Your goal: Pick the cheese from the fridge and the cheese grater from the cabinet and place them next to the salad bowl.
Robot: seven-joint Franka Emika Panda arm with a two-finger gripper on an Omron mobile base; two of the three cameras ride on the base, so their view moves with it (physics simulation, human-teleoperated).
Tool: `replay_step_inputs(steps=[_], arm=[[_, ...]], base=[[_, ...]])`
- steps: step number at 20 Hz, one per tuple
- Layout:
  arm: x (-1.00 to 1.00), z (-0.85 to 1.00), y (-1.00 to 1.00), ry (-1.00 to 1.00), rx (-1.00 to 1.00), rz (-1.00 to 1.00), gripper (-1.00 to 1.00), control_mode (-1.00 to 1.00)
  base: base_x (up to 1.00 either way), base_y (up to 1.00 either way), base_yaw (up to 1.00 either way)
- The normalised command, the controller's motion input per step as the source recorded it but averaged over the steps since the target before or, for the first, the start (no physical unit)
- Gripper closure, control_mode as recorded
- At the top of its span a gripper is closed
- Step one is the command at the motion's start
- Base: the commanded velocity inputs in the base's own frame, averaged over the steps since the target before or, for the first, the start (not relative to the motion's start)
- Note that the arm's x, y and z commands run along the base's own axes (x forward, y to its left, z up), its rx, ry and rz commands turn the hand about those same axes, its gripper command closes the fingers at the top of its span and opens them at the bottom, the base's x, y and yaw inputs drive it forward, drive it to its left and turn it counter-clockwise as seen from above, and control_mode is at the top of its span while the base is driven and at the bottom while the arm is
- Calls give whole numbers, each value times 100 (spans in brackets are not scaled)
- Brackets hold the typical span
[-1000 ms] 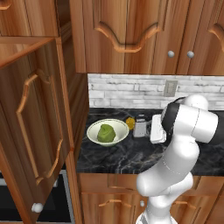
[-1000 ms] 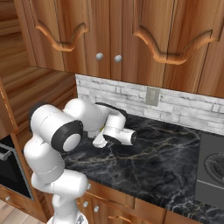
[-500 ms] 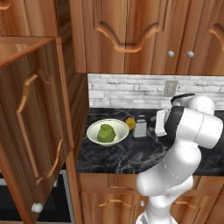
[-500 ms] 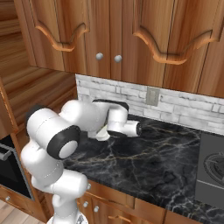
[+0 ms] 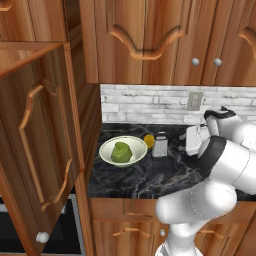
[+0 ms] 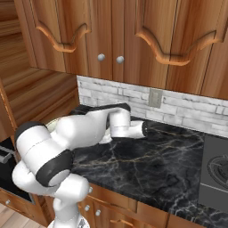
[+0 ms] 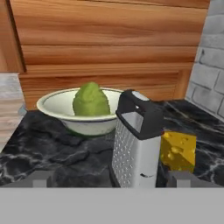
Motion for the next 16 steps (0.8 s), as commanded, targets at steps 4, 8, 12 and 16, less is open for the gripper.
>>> replay_step_inputs(steps=[4, 8, 12, 16], arm=[[-92, 19, 0, 0, 1, 0, -100, -100], [-79, 51, 0, 0, 0, -1, -100, -100], [-46, 97, 18, 3, -1, -6, -100, -100], [-52, 100, 11, 14, 0, -9, -100, -100]], base=[[0, 0, 0], [0, 0, 0], [0, 0, 0], [0, 0, 0]])
